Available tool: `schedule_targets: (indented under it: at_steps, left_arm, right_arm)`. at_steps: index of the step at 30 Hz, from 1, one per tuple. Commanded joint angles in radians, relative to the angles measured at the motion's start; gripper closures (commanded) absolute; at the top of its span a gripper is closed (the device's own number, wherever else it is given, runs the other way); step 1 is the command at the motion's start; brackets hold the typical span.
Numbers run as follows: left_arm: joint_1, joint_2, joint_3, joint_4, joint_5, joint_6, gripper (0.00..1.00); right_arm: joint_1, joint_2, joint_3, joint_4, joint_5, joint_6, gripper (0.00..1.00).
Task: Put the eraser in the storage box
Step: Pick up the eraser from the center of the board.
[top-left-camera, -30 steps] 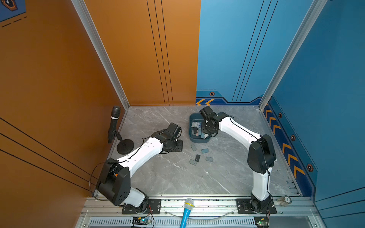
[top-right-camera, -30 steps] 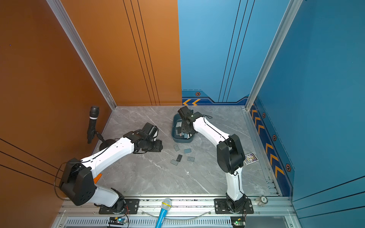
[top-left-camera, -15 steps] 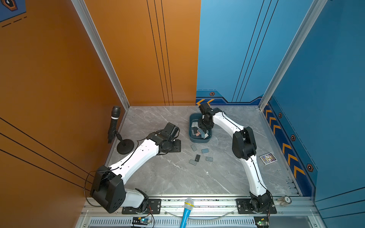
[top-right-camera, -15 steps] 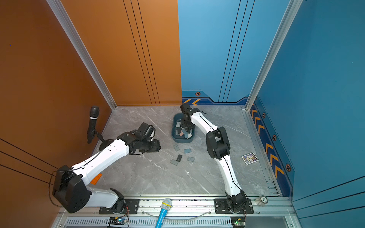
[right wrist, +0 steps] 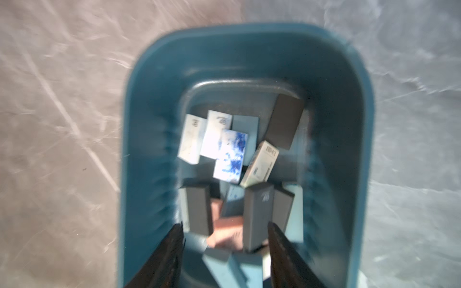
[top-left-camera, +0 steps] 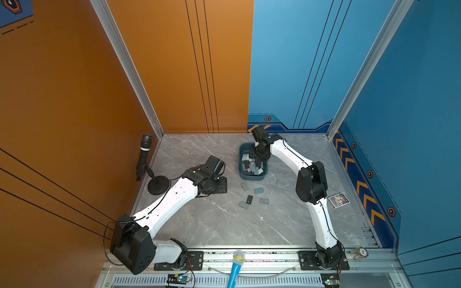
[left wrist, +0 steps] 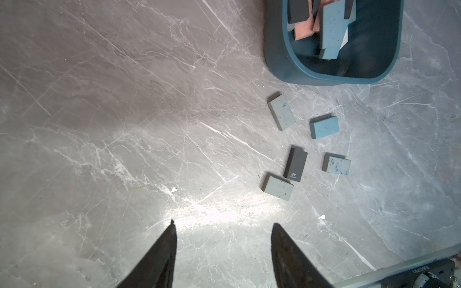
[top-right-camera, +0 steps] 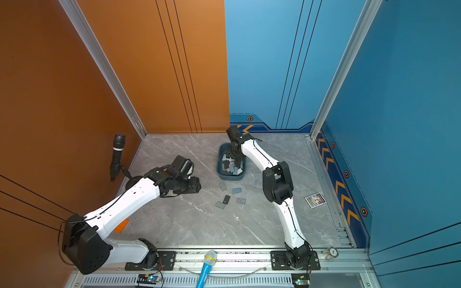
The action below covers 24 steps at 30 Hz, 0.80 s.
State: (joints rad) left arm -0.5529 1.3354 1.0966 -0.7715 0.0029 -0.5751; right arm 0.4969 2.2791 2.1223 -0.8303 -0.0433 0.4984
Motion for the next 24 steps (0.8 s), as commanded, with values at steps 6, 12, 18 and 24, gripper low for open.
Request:
schedule_targets:
  at_steps: [6,12,18,24]
  left_arm:
    - [-0.148,-0.075,-0.025,-0.026,-0.101,-0.112,0.39]
    - [-0.278,-0.082,-0.047,-0.031,-0.189,-0.231,0.39]
    - [-0.348,-0.041,-0.035,-0.041,-0.220,-0.269,0.39]
    - [-0.374,0.004,-0.016,-0.055,-0.240,-0.277,0.39]
  right_arm:
    - [0.045,-0.283,-0.218,0.135,-0.023,-0.044,0.44]
    - [0.071,-0.319,-0.248,0.177,-0.048,-0.058,0.44]
    - [0.107,-0.320,-0.260,0.199,-0.081,-0.076,0.44]
    - [0.111,-0.377,-0.393,0.278,-0.068,-0.045,0.44]
